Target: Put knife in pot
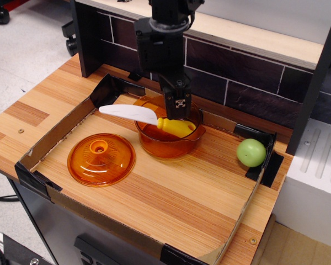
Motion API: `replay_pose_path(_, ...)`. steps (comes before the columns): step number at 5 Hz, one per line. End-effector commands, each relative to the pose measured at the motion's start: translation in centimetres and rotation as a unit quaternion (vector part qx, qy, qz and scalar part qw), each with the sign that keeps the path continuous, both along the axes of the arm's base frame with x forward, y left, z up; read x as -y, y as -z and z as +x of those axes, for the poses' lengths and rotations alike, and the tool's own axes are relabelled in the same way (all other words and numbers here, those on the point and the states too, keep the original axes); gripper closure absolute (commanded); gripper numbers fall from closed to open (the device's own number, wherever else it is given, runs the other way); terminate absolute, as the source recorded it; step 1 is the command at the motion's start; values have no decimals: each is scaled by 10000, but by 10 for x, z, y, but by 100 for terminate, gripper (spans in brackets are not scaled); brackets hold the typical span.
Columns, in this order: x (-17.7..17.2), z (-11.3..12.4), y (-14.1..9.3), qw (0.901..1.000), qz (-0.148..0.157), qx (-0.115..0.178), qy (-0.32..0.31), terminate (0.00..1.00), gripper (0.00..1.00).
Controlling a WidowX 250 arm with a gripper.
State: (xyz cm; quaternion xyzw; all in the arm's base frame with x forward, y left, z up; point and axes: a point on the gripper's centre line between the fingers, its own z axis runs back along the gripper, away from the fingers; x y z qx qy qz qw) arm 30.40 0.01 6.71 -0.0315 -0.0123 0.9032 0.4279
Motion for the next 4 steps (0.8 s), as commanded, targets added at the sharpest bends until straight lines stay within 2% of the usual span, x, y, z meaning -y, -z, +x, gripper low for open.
replay_pose_path(1,7,4,-51,9973,211,539,455,0,0)
replay_pose_path(2,1,-2,-93,9902,262,1150,743,0,0)
replay_pose_path(3,-14,-7,-126,9852,-136,1220,1197,0,0)
replay_pose_path(4,-14,-7,-126,9852,-136,1220,1197,100,0)
